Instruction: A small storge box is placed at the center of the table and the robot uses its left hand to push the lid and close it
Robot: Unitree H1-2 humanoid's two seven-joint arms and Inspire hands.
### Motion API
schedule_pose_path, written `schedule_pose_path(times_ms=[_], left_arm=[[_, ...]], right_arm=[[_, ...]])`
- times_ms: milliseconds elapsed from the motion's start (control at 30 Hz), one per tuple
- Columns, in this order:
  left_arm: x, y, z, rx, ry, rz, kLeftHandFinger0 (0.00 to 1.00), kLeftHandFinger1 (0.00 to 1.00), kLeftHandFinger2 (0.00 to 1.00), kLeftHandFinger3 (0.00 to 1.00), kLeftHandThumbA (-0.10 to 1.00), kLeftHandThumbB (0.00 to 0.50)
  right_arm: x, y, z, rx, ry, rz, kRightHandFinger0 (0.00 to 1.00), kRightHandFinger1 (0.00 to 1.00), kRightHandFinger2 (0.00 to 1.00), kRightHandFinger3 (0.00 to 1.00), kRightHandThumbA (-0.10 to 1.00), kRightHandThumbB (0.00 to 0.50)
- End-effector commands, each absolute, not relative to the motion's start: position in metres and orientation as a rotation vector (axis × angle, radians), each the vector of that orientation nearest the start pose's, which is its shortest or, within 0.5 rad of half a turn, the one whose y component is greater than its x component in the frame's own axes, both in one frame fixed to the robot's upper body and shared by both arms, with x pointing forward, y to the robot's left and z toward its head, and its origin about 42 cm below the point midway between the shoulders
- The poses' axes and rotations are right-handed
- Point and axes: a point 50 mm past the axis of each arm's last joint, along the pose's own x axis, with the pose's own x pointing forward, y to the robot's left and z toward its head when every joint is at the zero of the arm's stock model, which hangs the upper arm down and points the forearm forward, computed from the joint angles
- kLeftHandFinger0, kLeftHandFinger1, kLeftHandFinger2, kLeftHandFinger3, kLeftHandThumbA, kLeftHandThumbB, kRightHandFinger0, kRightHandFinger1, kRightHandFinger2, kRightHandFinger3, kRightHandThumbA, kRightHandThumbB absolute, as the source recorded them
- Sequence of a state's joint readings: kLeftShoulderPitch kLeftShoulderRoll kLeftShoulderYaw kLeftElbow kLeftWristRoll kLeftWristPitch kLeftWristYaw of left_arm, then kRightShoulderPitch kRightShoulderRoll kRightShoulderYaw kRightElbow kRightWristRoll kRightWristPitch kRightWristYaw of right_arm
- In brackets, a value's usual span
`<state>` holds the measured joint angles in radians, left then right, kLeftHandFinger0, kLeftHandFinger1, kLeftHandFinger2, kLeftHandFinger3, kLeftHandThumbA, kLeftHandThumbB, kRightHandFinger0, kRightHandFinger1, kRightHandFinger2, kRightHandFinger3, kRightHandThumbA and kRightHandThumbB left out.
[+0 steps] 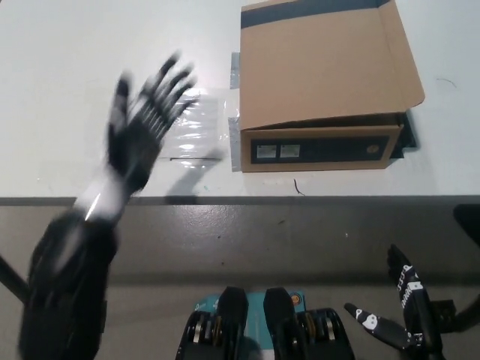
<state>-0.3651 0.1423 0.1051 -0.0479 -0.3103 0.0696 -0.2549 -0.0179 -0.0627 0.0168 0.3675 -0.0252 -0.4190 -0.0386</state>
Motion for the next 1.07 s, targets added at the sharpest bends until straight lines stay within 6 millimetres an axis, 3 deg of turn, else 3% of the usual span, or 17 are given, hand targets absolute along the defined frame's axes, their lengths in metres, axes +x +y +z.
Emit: schedule_pose_path(times_ms=[0, 33, 100, 167, 267, 333, 367, 400, 467, 533, 567, 633, 733, 800, 1033], left_arm=[[0.193, 0.294, 0.293, 0.037, -0.916, -0.213, 1.0, 1.0, 1.0, 1.0, 1.0, 0.38], [0.192, 0.294, 0.289, 0.051, -0.901, -0.192, 1.0, 1.0, 1.0, 1.0, 1.0, 0.379], [0.191, 0.301, 0.264, 0.088, -0.79, -0.204, 1.0, 1.0, 1.0, 1.0, 1.0, 0.338], [0.191, 0.302, 0.247, 0.07, -0.682, -0.22, 1.0, 1.0, 1.0, 1.0, 1.0, 0.351], [0.192, 0.304, 0.203, 0.089, -0.48, -0.258, 1.0, 1.0, 1.0, 1.0, 1.0, 0.316], [0.193, 0.305, 0.183, 0.088, -0.381, -0.27, 1.0, 1.0, 1.0, 1.0, 1.0, 0.323], [0.195, 0.306, 0.175, 0.092, -0.361, -0.272, 1.0, 1.0, 1.0, 1.0, 1.0, 0.266], [0.203, 0.309, 0.154, 0.098, -0.319, -0.273, 1.0, 1.0, 1.0, 1.0, 1.0, 0.288], [0.215, 0.313, 0.137, 0.097, -0.276, -0.255, 1.0, 1.0, 1.0, 1.0, 1.0, 0.253], [0.227, 0.318, 0.119, 0.065, -0.212, -0.213, 1.0, 1.0, 1.0, 1.0, 1.0, 0.263], [0.228, 0.32, 0.117, 0.063, -0.207, -0.209, 1.0, 1.0, 1.0, 1.0, 1.0, 0.263], [0.234, 0.328, 0.105, 0.062, -0.174, -0.169, 1.0, 1.0, 1.0, 1.0, 1.0, 0.212], [0.24, 0.338, 0.095, 0.053, -0.134, -0.127, 1.0, 1.0, 1.0, 1.0, 1.0, 0.214], [0.242, 0.342, 0.092, 0.049, -0.125, -0.112, 1.0, 1.0, 1.0, 1.0, 1.0, 0.186], [0.235, 0.345, 0.084, 0.076, -0.1, -0.093, 1.0, 1.0, 1.0, 1.0, 1.0, 0.146]], right_arm=[[0.277, -0.238, 0.032, -0.125, -0.114, 0.01, 1.0, 1.0, 1.0, 1.0, 1.0, 0.343], [0.277, -0.238, 0.032, -0.125, -0.112, 0.01, 1.0, 1.0, 1.0, 1.0, 1.0, 0.344], [0.276, -0.237, 0.031, -0.124, -0.111, 0.011, 1.0, 1.0, 1.0, 1.0, 1.0, 0.34], [0.277, -0.237, 0.031, -0.12, -0.108, 0.011, 1.0, 1.0, 1.0, 1.0, 1.0, 0.324], [0.276, -0.236, 0.028, -0.107, -0.096, 0.014, 1.0, 1.0, 1.0, 1.0, 1.0, 0.333], [0.275, -0.236, 0.026, -0.107, -0.09, 0.011, 1.0, 1.0, 1.0, 1.0, 1.0, 0.333], [0.275, -0.235, 0.026, -0.104, -0.089, 0.01, 1.0, 1.0, 1.0, 1.0, 1.0, 0.336], [0.275, -0.235, 0.026, -0.106, -0.09, 0.012, 1.0, 1.0, 1.0, 1.0, 1.0, 0.334], [0.277, -0.235, 0.027, -0.115, -0.094, 0.011, 1.0, 1.0, 1.0, 1.0, 1.0, 0.321], [0.279, -0.236, 0.026, -0.11, -0.089, 0.007, 1.0, 1.0, 1.0, 1.0, 1.0, 0.345], [0.28, -0.236, 0.026, -0.109, -0.089, 0.006, 1.0, 1.0, 1.0, 1.0, 1.0, 0.348], [0.279, -0.236, 0.026, -0.114, -0.089, 0.001, 1.0, 1.0, 1.0, 1.0, 1.0, 0.36], [0.279, -0.236, 0.028, -0.114, -0.099, 0.002, 1.0, 1.0, 1.0, 1.0, 1.0, 0.324], [0.279, -0.236, 0.028, -0.116, -0.099, 0.004, 1.0, 1.0, 1.0, 1.0, 1.0, 0.315], [0.28, -0.236, 0.028, -0.125, -0.099, 0.021, 1.0, 1.0, 1.0, 1.0, 1.0, 0.336]])
